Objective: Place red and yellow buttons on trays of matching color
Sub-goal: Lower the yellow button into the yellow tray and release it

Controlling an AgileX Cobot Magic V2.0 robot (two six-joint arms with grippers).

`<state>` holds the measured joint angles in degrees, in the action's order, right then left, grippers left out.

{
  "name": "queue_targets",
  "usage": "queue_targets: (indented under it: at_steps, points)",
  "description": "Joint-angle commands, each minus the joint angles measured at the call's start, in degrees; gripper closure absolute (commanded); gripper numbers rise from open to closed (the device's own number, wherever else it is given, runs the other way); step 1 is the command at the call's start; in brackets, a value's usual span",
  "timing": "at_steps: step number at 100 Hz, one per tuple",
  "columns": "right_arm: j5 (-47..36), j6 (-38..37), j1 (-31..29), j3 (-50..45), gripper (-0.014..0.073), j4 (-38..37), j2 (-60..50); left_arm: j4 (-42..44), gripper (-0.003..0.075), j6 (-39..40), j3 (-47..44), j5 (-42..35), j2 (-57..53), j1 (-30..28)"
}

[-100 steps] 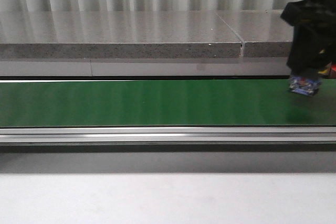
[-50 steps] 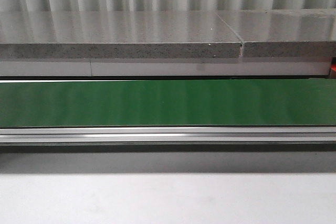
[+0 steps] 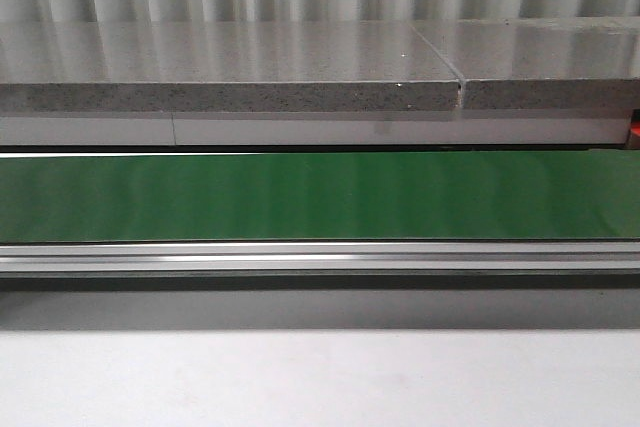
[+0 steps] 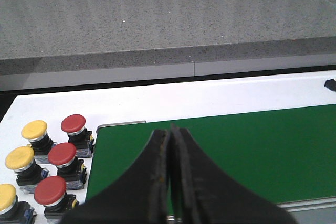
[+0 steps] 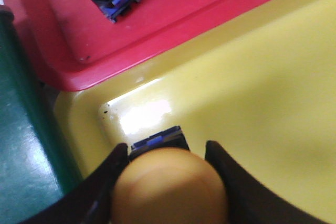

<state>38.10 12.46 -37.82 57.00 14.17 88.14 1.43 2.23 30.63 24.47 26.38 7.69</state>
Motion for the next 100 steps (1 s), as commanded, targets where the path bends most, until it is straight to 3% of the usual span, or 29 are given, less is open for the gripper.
queue_targets:
  at_steps: [1, 44, 54, 71, 76, 100]
  points:
    - [-3.7, -0.1, -0.1, 1.2, 0.0515, 0.8, 0.2, -0.4, 0.074, 0.2, 1.6, -4.6, 0.2, 0.5]
    - [-5.2, -0.1, -0.1, 1.1, 0.0501, 0.9, 7.3, -0.4, 0.074, 0.2, 1.6, -4.6, 0.2, 0.5]
    - [-4.5, -0.1, -0.1, 1.1, 0.0388, 0.9, 7.3, -0.4, 0.074, 0.2, 1.6, -4.6, 0.2, 0.5]
    - [-3.2, -0.2, -0.1, 1.1, -0.0004, 1.0, 7.2, -0.4, 0.074, 0.2, 1.6, -4.6, 0.2, 0.5]
    - [-2.9, -0.2, -0.1, 1.1, -0.0079, 1.5, 6.8, -0.4, 0.074, 0.2, 1.6, -4.6, 0.2, 0.5]
    - [-2.9, -0.2, 0.0, 1.1, -0.0041, 2.9, 0.1, -0.4, 0.074, 0.2, 1.6, -4.6, 0.2, 0.5]
